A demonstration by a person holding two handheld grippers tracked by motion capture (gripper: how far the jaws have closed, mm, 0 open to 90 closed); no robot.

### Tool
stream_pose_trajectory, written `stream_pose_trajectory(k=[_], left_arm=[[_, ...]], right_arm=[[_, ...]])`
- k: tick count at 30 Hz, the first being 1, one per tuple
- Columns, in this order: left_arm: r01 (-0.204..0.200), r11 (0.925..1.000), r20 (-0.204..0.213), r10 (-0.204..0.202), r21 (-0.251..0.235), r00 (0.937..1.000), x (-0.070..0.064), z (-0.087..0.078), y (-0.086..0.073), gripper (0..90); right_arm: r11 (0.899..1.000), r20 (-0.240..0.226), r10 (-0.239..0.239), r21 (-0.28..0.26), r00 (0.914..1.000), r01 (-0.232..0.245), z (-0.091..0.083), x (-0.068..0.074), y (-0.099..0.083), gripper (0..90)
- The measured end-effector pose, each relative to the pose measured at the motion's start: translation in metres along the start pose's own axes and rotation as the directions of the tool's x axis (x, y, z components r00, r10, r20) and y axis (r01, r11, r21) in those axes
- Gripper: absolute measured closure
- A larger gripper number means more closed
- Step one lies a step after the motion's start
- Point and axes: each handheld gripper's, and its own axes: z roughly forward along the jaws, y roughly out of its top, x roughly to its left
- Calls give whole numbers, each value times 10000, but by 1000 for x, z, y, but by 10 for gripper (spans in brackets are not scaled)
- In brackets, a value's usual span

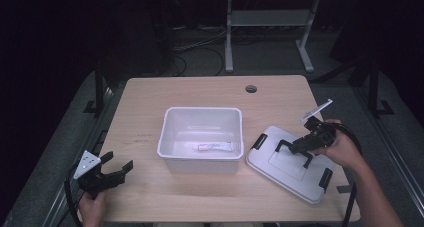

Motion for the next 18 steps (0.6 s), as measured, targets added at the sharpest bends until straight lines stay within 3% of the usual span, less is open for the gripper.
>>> stream_pose_trajectory(k=[18], left_arm=[[27,10000,14,-27,6,10000,0,0,0,141]], right_arm=[[9995,-199,-93,297,9998,98,7,0,-4,821]])
